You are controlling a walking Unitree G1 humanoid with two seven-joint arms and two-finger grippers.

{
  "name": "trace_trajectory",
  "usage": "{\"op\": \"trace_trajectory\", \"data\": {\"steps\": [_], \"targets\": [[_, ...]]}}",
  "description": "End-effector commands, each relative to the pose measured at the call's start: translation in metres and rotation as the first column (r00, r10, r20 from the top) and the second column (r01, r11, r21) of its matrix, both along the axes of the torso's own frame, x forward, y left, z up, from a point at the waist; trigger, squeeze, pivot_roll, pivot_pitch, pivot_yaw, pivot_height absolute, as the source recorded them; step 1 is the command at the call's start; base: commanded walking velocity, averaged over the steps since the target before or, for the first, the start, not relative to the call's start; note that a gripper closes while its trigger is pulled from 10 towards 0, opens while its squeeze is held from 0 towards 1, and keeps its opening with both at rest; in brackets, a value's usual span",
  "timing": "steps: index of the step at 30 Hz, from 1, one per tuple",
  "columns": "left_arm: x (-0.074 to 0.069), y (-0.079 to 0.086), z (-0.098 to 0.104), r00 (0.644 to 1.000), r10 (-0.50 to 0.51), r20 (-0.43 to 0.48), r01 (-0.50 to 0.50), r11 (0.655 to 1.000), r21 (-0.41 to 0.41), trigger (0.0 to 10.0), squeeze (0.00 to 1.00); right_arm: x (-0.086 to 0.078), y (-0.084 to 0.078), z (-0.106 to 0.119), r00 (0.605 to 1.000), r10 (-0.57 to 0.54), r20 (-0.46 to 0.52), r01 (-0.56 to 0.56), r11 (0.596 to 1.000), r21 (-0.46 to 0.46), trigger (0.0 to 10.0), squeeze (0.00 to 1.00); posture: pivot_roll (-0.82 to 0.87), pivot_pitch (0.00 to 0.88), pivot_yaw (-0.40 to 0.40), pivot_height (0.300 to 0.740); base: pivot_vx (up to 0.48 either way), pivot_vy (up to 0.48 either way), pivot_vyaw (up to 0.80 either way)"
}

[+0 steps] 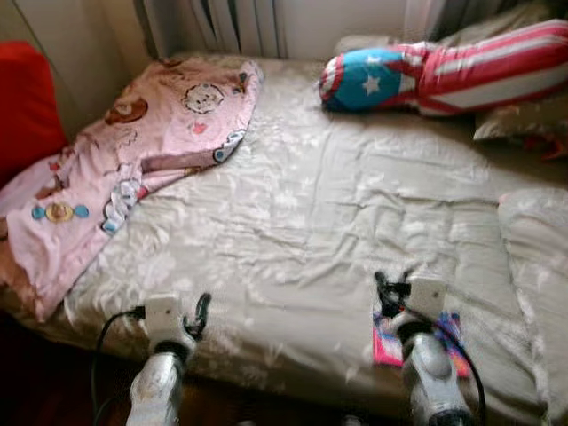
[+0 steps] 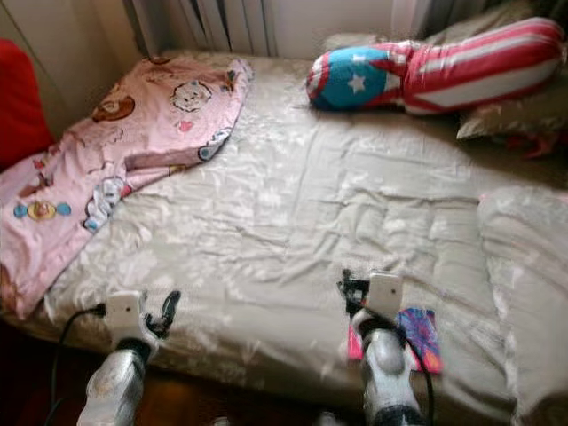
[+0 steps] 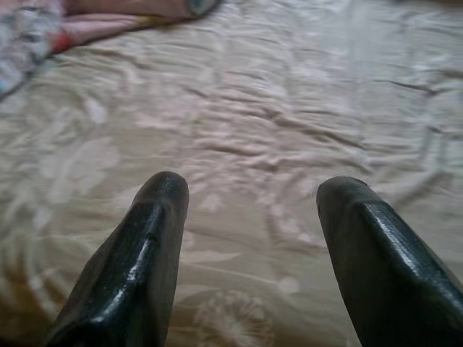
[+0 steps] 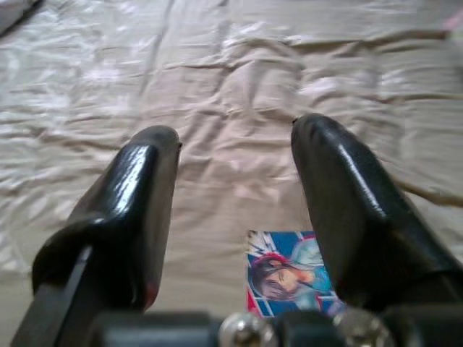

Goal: Clean up the room

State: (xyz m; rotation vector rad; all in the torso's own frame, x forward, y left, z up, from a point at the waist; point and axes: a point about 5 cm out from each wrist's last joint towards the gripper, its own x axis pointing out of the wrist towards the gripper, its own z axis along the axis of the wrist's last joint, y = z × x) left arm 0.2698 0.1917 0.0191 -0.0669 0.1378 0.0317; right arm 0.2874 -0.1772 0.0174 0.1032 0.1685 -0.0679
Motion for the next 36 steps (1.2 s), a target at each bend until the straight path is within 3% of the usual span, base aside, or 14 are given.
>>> {"op": "trace_trajectory", "data": {"steps": [1,36], "targets": [[-0.0026,0.0056,-0.0021,1.000,0.013,-0.014,-0.013,1.000,0.006,10.0,0.00,-0.0007,0.0034,-0.0011,1.000,0.003,-0.005,-0.003,1.000,0.007,10.0,0.00,-0.02,0.159,-0.014,0.726,0.000,0.480,0.00],[-0.0043,0.0081,-0.0016,0.999,0.030,-0.016,-0.030,1.000,0.011,10.0,0.00,0.0017,0.0072,0.0013,1.000,0.007,0.002,-0.007,1.000,0.008,10.0,0.00,-0.02,0.196,-0.013,0.726,0.000,0.480,0.00]]}}
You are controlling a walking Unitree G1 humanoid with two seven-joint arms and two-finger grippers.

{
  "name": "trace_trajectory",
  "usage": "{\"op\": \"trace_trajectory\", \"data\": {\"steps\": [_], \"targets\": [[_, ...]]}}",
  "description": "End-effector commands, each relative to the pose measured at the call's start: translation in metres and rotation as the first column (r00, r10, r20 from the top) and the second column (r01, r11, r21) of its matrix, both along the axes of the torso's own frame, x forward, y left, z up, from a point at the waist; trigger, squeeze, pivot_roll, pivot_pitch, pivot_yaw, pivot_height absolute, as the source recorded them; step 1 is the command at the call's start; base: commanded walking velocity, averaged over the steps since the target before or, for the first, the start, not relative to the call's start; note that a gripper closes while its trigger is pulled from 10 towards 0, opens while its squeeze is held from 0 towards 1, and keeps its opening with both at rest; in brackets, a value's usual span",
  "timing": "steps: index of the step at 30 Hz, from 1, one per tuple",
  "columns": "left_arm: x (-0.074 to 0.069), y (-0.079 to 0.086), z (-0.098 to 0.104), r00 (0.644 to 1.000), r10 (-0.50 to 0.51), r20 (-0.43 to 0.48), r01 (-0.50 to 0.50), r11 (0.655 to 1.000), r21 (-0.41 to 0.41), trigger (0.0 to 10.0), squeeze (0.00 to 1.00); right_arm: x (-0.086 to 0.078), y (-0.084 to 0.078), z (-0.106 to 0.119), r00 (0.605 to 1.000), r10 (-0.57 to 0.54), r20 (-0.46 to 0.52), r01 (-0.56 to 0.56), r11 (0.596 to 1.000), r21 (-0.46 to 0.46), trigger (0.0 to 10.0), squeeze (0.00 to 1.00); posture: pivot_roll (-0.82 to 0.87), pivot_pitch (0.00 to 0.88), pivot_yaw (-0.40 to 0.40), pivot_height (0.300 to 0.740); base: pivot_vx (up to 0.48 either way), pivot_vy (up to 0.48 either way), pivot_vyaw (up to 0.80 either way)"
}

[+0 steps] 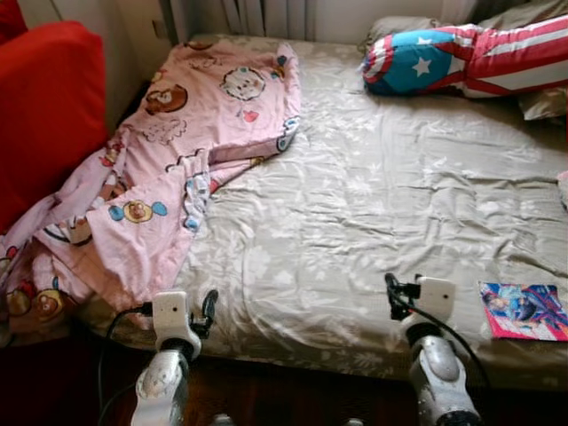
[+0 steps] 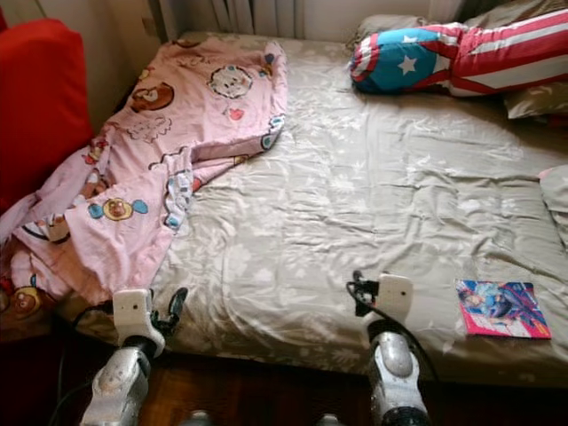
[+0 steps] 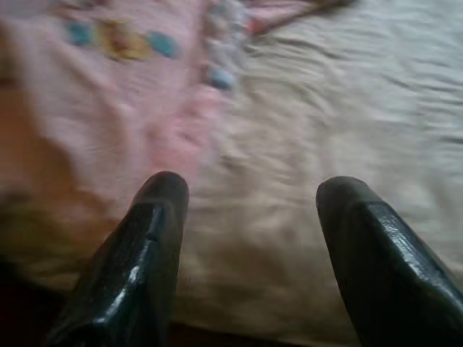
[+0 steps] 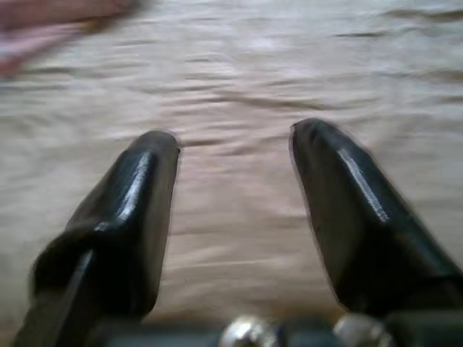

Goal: Clean up the room

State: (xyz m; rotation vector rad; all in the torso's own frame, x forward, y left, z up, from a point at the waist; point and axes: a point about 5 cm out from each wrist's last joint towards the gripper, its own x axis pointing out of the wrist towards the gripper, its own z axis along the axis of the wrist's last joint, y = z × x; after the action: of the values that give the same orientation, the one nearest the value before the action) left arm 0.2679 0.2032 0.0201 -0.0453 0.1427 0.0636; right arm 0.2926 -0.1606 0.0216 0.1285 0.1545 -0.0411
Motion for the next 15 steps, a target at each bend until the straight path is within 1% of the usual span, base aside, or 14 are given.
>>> {"op": "trace_trajectory", "data": {"steps": [1,11,15], "targets": [[-0.0027,-0.0032,-0.0028,1.000,0.000,-0.010,0.000,1.000,-0.013,10.0,0.00,-0.0036,-0.0093,-0.0029,1.000,-0.017,-0.014,0.016,1.000,-0.019,10.0,0.00,-0.02,0.197,-0.014,0.726,0.000,0.480,0.00],[-0.0035,-0.0034,-0.0034,1.000,0.003,-0.011,-0.003,1.000,-0.015,10.0,0.00,-0.0041,-0.0079,-0.0032,1.000,-0.012,-0.012,0.011,1.000,-0.019,10.0,0.00,-0.01,0.193,-0.016,0.726,0.000,0.466,0.00],[-0.0039,-0.0038,-0.0033,1.000,-0.001,-0.009,0.001,1.000,-0.011,10.0,0.00,-0.0047,-0.0079,-0.0036,1.000,-0.011,-0.012,0.011,1.000,-0.018,10.0,0.00,-0.01,0.187,-0.015,0.726,0.000,0.000,0.00]]}}
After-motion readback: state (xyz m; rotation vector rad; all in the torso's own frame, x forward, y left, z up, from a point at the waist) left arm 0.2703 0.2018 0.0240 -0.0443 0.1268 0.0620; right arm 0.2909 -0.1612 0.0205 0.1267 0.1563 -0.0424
